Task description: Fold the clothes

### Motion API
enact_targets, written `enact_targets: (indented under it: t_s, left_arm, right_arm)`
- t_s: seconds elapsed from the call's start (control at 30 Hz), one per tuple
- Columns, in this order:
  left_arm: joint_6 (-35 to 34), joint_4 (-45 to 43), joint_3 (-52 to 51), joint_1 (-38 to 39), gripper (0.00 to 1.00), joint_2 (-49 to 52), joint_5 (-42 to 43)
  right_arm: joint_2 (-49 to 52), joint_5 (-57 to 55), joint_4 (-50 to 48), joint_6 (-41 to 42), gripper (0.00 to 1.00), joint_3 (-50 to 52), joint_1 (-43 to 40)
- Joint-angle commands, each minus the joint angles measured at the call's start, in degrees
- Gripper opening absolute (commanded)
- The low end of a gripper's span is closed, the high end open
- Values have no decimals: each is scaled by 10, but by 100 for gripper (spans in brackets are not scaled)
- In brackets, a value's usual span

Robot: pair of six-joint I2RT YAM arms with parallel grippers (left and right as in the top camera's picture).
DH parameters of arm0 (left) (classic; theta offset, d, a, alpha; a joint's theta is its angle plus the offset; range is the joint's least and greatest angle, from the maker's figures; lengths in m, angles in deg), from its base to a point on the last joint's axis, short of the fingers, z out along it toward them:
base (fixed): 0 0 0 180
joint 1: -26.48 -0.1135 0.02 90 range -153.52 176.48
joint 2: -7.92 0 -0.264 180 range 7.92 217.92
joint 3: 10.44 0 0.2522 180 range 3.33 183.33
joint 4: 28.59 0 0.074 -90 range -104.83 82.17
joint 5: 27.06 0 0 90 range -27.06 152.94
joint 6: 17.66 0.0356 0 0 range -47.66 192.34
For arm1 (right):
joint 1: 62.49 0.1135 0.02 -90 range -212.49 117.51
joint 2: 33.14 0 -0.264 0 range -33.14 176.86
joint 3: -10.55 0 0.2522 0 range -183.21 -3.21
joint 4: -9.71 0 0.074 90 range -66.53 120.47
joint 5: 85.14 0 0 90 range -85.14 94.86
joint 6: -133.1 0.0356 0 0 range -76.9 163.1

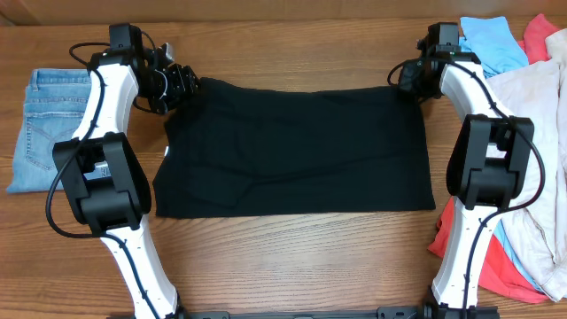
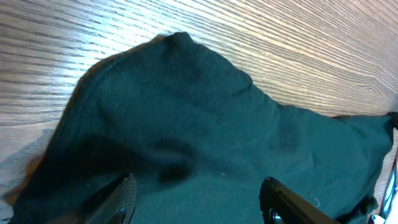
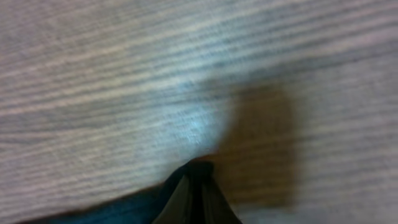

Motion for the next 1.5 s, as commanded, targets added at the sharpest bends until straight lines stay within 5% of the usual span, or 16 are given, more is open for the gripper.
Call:
enact_targets:
  t_s: [0.0, 0.47, 1.13, 1.47]
  left_arm:
    - [9, -10, 12, 1, 68, 5, -3]
    - [-8, -100, 12, 1, 71, 15, -18]
    - [-104, -300, 12, 16, 70, 89, 25]
    - [-100, -278, 12, 57, 72, 125, 22]
  right_arm:
    - [5, -47, 34, 0, 4, -18, 2]
    - [3, -55, 178, 0, 4, -38, 0]
    - [3, -55, 202, 0, 4, -38, 0]
    - [3, -55, 202, 0, 4, -38, 0]
